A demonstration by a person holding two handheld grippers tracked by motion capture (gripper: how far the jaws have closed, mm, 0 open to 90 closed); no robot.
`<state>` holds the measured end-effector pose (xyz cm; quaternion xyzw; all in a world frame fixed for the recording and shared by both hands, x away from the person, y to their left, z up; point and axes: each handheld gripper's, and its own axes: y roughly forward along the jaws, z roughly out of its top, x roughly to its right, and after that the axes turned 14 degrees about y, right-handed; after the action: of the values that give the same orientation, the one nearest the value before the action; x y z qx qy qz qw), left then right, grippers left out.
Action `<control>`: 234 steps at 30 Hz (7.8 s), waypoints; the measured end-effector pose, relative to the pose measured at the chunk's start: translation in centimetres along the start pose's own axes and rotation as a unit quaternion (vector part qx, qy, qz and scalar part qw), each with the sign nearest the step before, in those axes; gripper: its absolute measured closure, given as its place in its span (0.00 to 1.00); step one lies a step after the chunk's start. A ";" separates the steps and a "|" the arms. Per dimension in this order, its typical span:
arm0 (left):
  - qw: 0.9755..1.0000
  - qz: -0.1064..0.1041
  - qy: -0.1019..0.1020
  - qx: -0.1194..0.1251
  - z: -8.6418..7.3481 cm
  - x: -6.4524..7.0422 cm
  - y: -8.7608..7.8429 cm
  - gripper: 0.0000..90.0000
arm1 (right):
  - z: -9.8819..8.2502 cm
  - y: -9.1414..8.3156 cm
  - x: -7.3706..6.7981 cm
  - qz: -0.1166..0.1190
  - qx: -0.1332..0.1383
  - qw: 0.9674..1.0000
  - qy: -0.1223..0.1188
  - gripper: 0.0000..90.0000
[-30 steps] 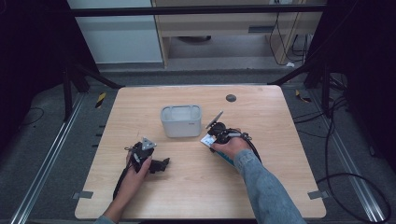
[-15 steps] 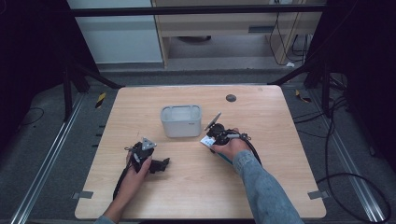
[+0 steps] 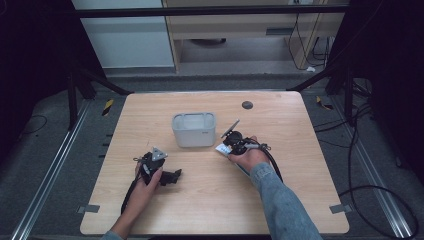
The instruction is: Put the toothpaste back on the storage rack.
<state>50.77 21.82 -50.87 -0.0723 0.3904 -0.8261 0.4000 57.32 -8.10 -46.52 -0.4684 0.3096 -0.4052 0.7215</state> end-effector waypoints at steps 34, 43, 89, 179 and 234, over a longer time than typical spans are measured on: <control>1.000 0.000 0.001 0.000 0.0 0.0 0.0 0.00 | -2.9 -10.1 2.3 0.045 0.213 0.973 0.074 0.89; 1.000 0.000 0.001 0.000 0.0 0.0 0.0 0.00 | -2.9 -11.7 2.1 0.060 0.306 0.946 0.083 0.89; 1.000 0.001 -0.002 -0.001 0.3 -0.1 0.3 0.00 | 1.5 -14.5 -2.0 0.007 0.391 0.911 0.131 0.89; 1.000 -0.004 0.003 0.000 0.4 -0.2 0.4 0.00 | 12.4 -7.8 -8.4 0.044 0.420 0.899 0.117 0.88; 1.000 -0.005 0.004 0.002 0.5 -0.2 0.5 0.00 | 11.0 -3.3 -9.3 0.010 0.373 0.923 0.097 0.88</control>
<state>51.39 21.52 -50.87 -0.0704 0.3899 -0.8293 0.3941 60.95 3.98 -38.75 -0.1209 0.2093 -0.5277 0.8143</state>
